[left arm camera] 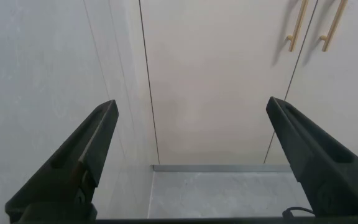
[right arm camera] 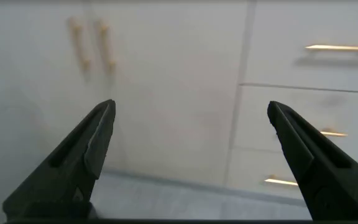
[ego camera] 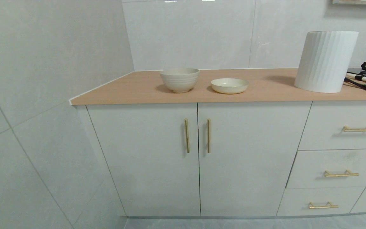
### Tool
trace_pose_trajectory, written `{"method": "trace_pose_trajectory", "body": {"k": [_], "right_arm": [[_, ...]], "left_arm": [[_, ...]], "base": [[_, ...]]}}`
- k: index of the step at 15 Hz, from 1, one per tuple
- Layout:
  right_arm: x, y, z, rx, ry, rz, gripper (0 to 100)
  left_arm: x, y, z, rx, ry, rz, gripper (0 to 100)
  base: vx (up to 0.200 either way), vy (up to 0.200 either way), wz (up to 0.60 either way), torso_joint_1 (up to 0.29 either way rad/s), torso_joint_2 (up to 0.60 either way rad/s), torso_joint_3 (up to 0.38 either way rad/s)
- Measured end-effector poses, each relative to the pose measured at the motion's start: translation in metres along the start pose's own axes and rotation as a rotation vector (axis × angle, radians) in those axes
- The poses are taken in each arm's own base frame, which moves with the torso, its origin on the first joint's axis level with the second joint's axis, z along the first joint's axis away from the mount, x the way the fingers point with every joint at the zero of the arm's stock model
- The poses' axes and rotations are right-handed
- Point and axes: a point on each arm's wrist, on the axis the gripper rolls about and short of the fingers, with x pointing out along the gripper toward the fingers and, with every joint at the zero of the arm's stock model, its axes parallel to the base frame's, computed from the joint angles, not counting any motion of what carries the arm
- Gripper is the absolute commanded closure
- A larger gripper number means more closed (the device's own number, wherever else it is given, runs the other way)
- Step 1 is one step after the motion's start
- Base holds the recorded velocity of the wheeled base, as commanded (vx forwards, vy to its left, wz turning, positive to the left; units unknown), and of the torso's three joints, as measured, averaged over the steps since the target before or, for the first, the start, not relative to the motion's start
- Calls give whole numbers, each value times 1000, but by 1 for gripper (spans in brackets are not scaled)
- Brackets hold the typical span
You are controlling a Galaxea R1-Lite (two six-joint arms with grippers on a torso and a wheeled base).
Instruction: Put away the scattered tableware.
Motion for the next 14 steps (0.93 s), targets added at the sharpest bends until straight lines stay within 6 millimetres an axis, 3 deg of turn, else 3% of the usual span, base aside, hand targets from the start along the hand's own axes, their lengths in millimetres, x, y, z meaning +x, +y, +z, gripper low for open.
{"method": "trace_pose_trajectory", "body": {"k": [3, 6, 10, 14], "right_arm": [[25, -1, 18, 29, 161, 148, 0], [71, -3, 48, 69, 323, 275, 0], [166, 16, 81, 100, 383, 467, 0], [265, 52, 83, 150, 440, 562, 0]], "left_arm": [[0, 0, 0, 0, 0, 0, 0], [0, 0, 0, 0, 0, 0, 0], [0, 0, 0, 0, 0, 0, 0], [0, 0, 0, 0, 0, 0, 0]], "base": [[0, 0, 0, 0, 0, 0], [0, 0, 0, 0, 0, 0], [0, 0, 0, 0, 0, 0], [0, 0, 0, 0, 0, 0]]}}
